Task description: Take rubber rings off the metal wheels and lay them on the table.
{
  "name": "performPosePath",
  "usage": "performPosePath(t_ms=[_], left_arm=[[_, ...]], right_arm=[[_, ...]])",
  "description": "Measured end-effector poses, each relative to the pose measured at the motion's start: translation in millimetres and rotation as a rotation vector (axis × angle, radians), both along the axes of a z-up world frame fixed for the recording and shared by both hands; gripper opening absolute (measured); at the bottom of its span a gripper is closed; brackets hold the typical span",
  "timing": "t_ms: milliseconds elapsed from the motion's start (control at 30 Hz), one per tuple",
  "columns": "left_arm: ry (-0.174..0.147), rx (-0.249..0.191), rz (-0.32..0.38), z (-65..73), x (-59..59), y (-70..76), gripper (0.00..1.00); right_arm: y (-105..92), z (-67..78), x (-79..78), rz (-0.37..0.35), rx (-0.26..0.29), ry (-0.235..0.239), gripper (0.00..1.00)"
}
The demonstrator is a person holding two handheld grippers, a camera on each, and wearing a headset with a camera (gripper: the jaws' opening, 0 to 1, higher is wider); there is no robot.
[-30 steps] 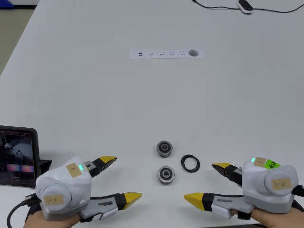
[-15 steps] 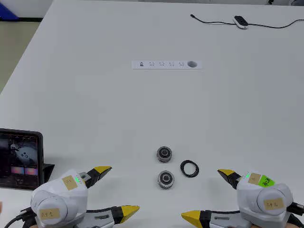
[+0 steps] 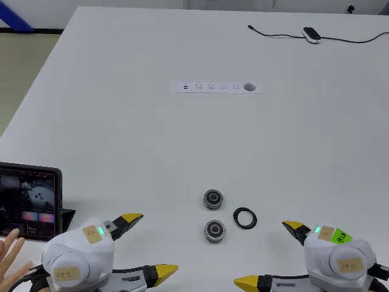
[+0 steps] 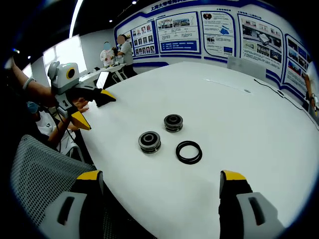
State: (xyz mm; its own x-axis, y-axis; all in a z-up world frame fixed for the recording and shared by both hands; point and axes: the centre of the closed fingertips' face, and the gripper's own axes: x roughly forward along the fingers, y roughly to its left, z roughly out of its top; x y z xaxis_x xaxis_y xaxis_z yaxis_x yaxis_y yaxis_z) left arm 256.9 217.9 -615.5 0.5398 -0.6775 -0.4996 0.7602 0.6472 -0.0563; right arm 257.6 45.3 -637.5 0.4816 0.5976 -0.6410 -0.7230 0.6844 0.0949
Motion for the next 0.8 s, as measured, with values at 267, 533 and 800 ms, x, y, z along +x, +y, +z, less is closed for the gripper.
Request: performPosePath(t_ms=[267, 533, 800], left_arm=[[0.000, 0.006, 0.006, -0.3, -1.3, 0.9, 0.71], [0.003, 0.013, 0.011, -1.4, -2.4, 3.6, 0.71], [0.003, 0.015, 0.008, -1.8, -1.4, 3.9, 0.70]], right_arm=[[-3.1, 1.0, 1.6, -0.010, 0.005, 0.007, 0.97], [-2.7, -0.4, -0.5, -0.014, 0.008, 0.020, 0.96], [-1.1, -0.2, 1.2, -0.017, 0.014, 0.024, 0.95]])
